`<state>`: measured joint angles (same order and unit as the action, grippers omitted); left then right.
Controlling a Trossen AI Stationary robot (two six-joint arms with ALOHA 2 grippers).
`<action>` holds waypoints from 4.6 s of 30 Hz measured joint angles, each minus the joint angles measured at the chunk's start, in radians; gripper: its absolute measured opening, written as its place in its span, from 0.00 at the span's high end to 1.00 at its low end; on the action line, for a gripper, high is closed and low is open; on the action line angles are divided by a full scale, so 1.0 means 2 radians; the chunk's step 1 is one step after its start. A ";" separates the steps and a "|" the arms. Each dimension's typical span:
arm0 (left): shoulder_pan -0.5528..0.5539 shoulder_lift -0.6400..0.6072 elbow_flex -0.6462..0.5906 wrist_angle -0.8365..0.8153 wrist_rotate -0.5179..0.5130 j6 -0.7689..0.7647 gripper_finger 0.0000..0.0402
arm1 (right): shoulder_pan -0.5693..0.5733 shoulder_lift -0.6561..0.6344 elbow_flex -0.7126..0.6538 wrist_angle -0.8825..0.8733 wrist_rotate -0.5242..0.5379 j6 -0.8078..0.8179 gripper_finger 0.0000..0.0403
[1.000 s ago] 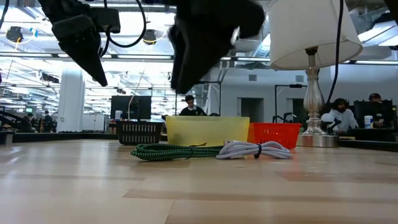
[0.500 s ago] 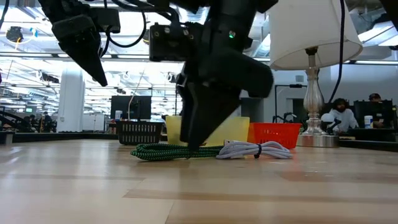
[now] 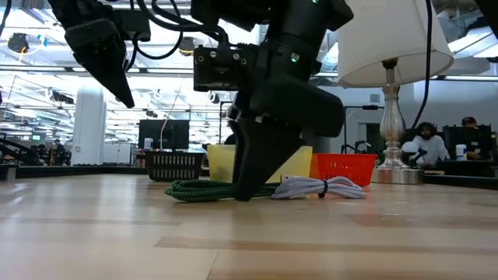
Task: Pick and place items into bin
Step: Put the green charger cable into the yellow bin, then put the white charger cable into the yellow bin
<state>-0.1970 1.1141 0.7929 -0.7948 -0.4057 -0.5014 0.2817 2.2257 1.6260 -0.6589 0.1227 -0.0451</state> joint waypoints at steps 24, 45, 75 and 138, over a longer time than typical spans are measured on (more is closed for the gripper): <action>0.000 0.000 0.000 0.000 0.000 0.000 0.73 | -0.031 0.003 0.067 -0.151 0.227 -0.005 0.96; 0.000 0.000 0.000 0.000 0.000 0.000 0.73 | -0.148 0.001 0.157 -0.235 0.280 -0.071 0.91; 0.000 0.000 0.000 0.000 0.000 0.000 0.73 | -0.001 0.001 0.154 -0.426 0.220 0.045 0.62; 0.000 0.000 0.000 0.000 0.000 0.000 0.73 | 0.093 0.003 0.029 -0.222 0.101 -0.004 0.92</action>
<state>-0.1970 1.1141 0.7929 -0.7952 -0.4056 -0.5014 0.4676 2.2318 1.6832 -1.1028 0.3238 -0.0529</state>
